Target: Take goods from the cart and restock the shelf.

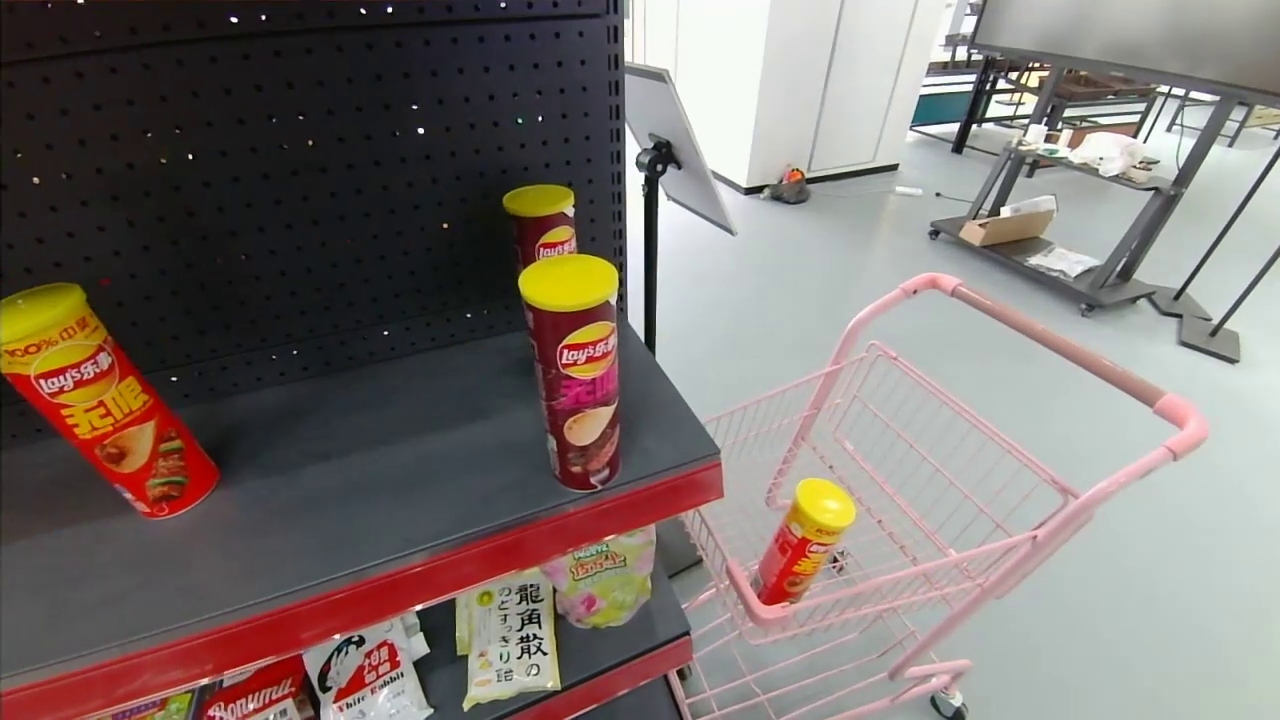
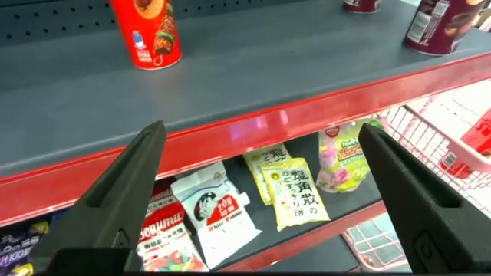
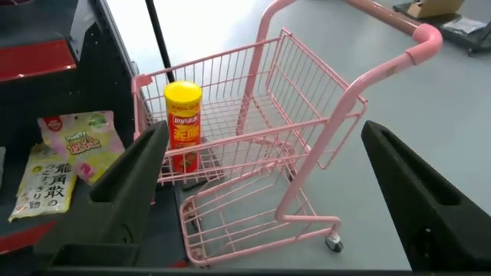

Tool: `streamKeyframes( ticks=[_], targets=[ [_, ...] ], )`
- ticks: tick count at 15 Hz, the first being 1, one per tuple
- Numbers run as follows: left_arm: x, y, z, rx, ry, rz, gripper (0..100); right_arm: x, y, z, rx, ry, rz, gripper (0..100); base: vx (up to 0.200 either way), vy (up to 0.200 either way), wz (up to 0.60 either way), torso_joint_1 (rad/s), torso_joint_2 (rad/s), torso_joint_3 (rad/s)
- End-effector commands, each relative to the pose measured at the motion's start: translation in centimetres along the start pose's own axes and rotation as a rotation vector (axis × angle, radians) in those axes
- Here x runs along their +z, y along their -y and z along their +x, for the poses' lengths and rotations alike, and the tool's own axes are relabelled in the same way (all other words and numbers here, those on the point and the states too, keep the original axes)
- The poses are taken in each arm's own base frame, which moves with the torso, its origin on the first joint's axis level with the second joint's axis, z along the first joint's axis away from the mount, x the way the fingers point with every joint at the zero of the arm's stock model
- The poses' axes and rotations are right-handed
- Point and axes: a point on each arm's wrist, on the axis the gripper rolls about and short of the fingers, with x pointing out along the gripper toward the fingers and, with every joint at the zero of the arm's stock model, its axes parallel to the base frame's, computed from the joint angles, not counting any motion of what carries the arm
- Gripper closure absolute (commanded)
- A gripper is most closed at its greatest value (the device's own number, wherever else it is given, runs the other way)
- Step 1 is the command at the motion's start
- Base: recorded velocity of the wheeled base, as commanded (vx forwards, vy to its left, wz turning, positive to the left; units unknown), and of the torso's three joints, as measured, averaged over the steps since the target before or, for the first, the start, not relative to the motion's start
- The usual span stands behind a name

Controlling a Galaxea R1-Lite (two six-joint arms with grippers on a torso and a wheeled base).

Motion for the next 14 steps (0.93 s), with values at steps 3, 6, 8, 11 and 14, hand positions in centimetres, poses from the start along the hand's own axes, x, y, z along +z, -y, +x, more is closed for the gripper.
streamKeyframes(
  ticks=[3, 6, 8, 11, 14],
  targets=[
    [0.01, 0.00, 0.00, 0.000, -0.001, 0.000, 0, 0.00, 0.00, 0.00, -0.001, 0.000, 0.000, 0, 0.000, 0.000, 0.00, -0.128, 0.30, 0.173],
    [-0.03, 0.00, 0.01, 0.000, -0.003, 0.000, 0, 0.00, 0.00, 0.00, -0.001, 0.000, 0.001, 0, 0.000, 0.000, 0.00, -0.136, 0.35, 0.209],
    [-0.03, 0.00, 0.01, 0.000, -0.003, 0.000, 0, 0.00, 0.00, 0.00, -0.001, 0.000, 0.001, 0, 0.000, 0.000, 0.00, -0.154, 0.38, 0.227],
    [-0.03, 0.00, 0.01, 0.000, -0.003, 0.000, 0, 0.00, 0.00, 0.00, -0.001, 0.000, 0.001, 0, 0.000, 0.000, 0.00, -0.149, 0.39, 0.237],
    [0.01, 0.00, 0.00, 0.000, -0.001, 0.000, 0, 0.00, 0.00, 0.00, -0.001, 0.000, 0.001, 0, 0.000, 0.000, 0.00, -0.175, 0.46, 0.291]
  ],
)
